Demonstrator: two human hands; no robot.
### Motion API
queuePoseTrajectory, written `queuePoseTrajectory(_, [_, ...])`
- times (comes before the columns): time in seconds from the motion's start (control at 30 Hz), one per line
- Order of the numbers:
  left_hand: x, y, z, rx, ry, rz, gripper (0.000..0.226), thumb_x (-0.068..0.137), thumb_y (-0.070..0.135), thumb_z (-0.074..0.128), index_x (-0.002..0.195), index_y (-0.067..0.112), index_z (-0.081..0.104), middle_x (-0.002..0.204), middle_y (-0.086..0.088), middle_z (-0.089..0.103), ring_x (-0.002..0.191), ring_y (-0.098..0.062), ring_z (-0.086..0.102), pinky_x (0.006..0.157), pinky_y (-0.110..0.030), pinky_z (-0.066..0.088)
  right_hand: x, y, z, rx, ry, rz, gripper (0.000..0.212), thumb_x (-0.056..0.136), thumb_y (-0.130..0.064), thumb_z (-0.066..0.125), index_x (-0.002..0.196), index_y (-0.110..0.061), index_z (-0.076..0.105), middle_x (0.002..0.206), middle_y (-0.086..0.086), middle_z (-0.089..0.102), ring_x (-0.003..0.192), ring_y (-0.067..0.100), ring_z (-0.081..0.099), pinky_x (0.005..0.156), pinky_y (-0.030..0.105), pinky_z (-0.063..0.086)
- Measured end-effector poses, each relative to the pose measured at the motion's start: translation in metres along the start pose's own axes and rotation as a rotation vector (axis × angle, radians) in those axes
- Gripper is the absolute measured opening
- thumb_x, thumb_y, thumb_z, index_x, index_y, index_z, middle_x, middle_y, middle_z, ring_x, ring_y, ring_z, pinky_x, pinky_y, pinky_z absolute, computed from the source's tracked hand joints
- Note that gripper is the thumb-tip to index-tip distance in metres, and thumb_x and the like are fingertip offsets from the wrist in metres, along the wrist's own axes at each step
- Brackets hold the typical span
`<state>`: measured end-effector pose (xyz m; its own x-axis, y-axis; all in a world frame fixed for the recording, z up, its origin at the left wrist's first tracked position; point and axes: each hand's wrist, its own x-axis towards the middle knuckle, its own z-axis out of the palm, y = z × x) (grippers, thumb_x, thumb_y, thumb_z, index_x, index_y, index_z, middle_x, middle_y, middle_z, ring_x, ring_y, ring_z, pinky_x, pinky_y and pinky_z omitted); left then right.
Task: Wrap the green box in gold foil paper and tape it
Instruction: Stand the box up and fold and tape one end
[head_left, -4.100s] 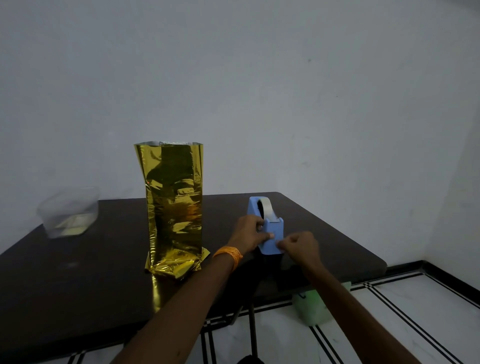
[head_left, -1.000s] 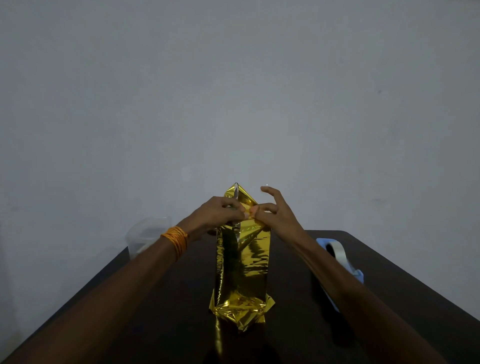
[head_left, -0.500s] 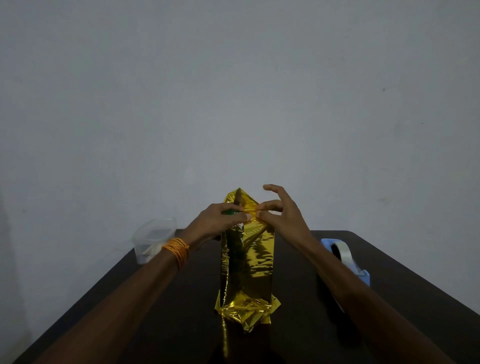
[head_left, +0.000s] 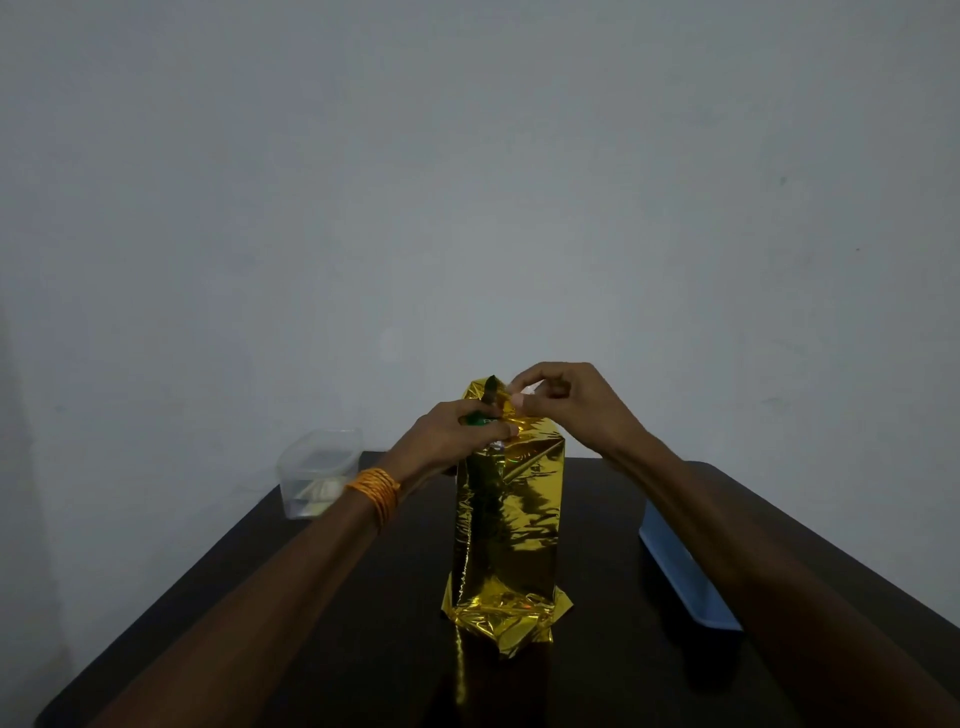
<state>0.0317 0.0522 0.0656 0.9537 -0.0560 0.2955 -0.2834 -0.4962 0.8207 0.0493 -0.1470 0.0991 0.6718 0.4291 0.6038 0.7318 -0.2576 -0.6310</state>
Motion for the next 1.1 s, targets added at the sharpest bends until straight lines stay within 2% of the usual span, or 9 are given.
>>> queuePoseTrajectory(0.1, [-0.001, 0.001, -0.001, 0.010, 0.000, 0.004, 0.054, 0.080, 0.053, 0.072, 0.127, 0.029, 0.061, 0.122, -0.003, 0.063, 0.106, -0.019, 0.063, 0.090, -0.037, 0.054, 0.005, -0.008, -0.001, 0.035, -0.102, -0.001, 0.067, 0.085, -0.016, 0.077, 0.142, -0.033, 0.046, 0.076, 0.009, 0.074, 0.077, 0.019, 0.072, 0.090, 0.035, 0.054])
queuePoseTrajectory(0.17, [-0.001, 0.002, -0.001, 0.006, -0.006, 0.002, 0.054, 0.081, 0.051, 0.072, 0.128, 0.028, 0.060, 0.121, -0.003, 0.061, 0.106, -0.019, 0.062, 0.088, -0.035, 0.054, 0.010, -0.013, -0.003, 0.025, -0.097, 0.004, 0.077, 0.086, -0.016, 0.076, 0.147, -0.037, 0.035, 0.078, 0.008, 0.074, 0.079, 0.017, 0.072, 0.093, 0.034, 0.053])
queuePoseTrajectory(0.3, [-0.001, 0.002, 0.000, 0.012, -0.011, 0.016, 0.055, 0.081, 0.052, 0.071, 0.129, 0.028, 0.059, 0.120, -0.002, 0.060, 0.108, -0.020, 0.061, 0.080, -0.029, 0.052, 0.020, -0.014, -0.003, -0.057, -0.221, 0.052, 0.078, 0.089, -0.018, 0.072, 0.150, -0.038, 0.028, 0.084, 0.010, 0.074, 0.086, 0.019, 0.073, 0.098, 0.040, 0.051])
queuePoseTrajectory(0.53, [0.002, -0.002, 0.001, -0.011, -0.008, 0.030, 0.062, 0.071, 0.060, 0.074, 0.124, 0.030, 0.063, 0.118, -0.002, 0.066, 0.107, -0.019, 0.063, 0.097, -0.045, 0.052, 0.032, -0.012, 0.000, -0.115, -0.349, 0.175, 0.078, 0.088, -0.015, 0.071, 0.149, -0.037, 0.029, 0.088, 0.014, 0.075, 0.098, 0.025, 0.070, 0.101, 0.038, 0.044])
queuePoseTrajectory(0.73, [0.004, -0.001, 0.001, 0.011, -0.003, 0.004, 0.067, 0.078, 0.056, 0.073, 0.134, 0.024, 0.056, 0.127, -0.004, 0.060, 0.113, -0.023, 0.059, 0.090, -0.036, 0.052, 0.040, -0.014, 0.000, -0.198, -0.412, 0.190, 0.077, 0.086, -0.011, 0.071, 0.149, -0.031, 0.031, 0.078, 0.009, 0.073, 0.082, 0.017, 0.068, 0.090, 0.035, 0.049])
queuePoseTrajectory(0.87, [0.005, -0.001, 0.001, 0.020, -0.005, 0.009, 0.067, 0.078, 0.055, 0.073, 0.135, 0.023, 0.056, 0.128, -0.006, 0.060, 0.114, -0.024, 0.059, 0.095, -0.040, 0.051, 0.047, -0.013, 0.005, -0.278, -0.441, 0.199, 0.080, 0.085, -0.002, 0.066, 0.152, -0.025, 0.028, 0.077, 0.007, 0.068, 0.073, 0.019, 0.064, 0.081, 0.038, 0.051])
queuePoseTrajectory(0.93, [0.005, -0.001, 0.001, 0.034, -0.001, 0.012, 0.065, 0.079, 0.054, 0.072, 0.134, 0.023, 0.057, 0.129, -0.006, 0.060, 0.115, -0.024, 0.058, 0.098, -0.042, 0.050, 0.051, -0.015, 0.009, -0.318, -0.442, 0.206, 0.082, 0.085, 0.000, 0.066, 0.153, -0.023, 0.027, 0.089, 0.007, 0.066, 0.077, 0.022, 0.061, 0.085, 0.042, 0.053])
queuePoseTrajectory(1.03, [0.005, -0.001, 0.001, 0.030, 0.000, 0.013, 0.065, 0.078, 0.054, 0.073, 0.133, 0.022, 0.058, 0.128, -0.006, 0.059, 0.116, -0.024, 0.057, 0.098, -0.043, 0.050, 0.057, -0.015, 0.009, -0.415, -0.442, 0.229, 0.084, 0.086, -0.006, 0.069, 0.154, -0.027, 0.025, 0.136, 0.021, 0.053, 0.100, 0.022, 0.051, 0.094, 0.042, 0.049])
queuePoseTrajectory(1.1, [0.004, 0.000, 0.001, 0.020, 0.001, 0.016, 0.064, 0.078, 0.056, 0.072, 0.132, 0.023, 0.059, 0.127, -0.005, 0.061, 0.115, -0.022, 0.058, 0.098, -0.043, 0.050, 0.062, -0.013, 0.008, -0.550, -0.450, 0.234, 0.084, 0.086, -0.019, 0.072, 0.154, -0.030, 0.025, 0.154, 0.013, 0.038, 0.114, 0.023, 0.048, 0.096, 0.037, 0.044])
